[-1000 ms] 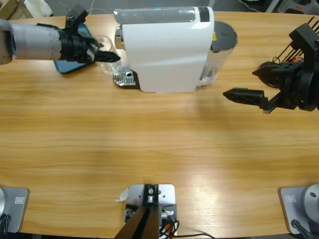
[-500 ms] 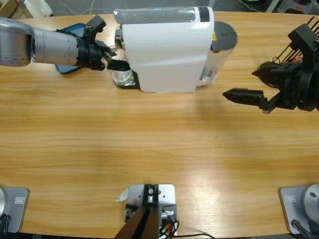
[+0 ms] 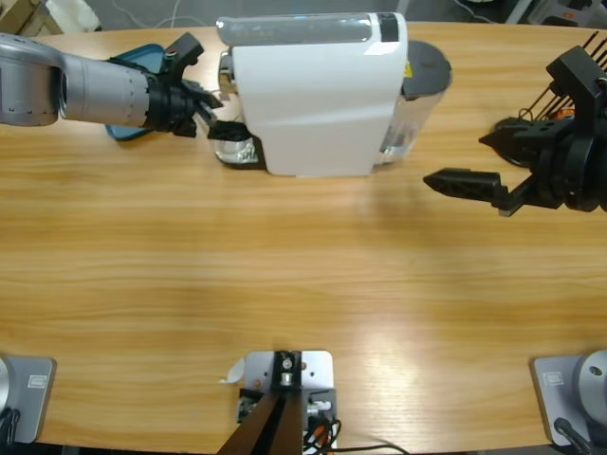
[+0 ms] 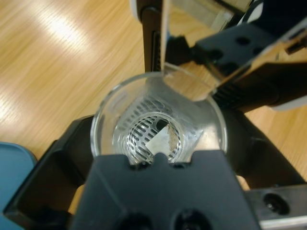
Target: Pour coffee
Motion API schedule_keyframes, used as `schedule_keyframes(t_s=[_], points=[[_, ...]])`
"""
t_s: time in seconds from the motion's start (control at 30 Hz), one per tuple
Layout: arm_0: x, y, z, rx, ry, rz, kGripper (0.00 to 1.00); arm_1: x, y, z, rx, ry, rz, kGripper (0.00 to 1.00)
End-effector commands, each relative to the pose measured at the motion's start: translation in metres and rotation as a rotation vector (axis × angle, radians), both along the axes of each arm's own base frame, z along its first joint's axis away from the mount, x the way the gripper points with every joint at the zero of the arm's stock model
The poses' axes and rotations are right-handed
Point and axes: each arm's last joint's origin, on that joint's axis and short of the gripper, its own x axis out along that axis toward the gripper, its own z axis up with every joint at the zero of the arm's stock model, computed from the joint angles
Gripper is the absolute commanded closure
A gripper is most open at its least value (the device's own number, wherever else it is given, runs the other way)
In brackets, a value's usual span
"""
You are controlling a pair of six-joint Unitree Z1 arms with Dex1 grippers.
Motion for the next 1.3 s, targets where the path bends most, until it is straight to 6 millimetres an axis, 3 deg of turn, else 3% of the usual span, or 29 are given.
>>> schedule_keyframes(t_s=[0.03, 0.4, 0.83, 1.1, 1.3], points=[[-0.007, 0.007, -0.002, 0.019, 0.038, -0.026, 0.004, 0.004, 0.001, -0.017, -0.027, 0.072, -0.011, 0.0], [-0.023, 0.037, 0.033, 0.02, 0.006, 0.026, 0.004, 0.006, 0.003, -0.019, -0.027, 0.081, -0.003, 0.0], [-0.112, 0.085, 0.077, -0.027, -0.078, 0.123, 0.005, 0.012, 0.006, -0.021, -0.063, 0.077, -0.028, 0.0], [-0.135, 0.09, 0.087, -0.049, 0.021, 0.199, 0.029, 0.013, 0.002, -0.015, -0.114, 0.037, -0.079, 0.0], [-0.157, 0.107, 0.089, 0.001, 0.05, 0.314, 0.055, 0.014, -0.002, -0.009, -0.162, 0.035, -0.096, 0.0]])
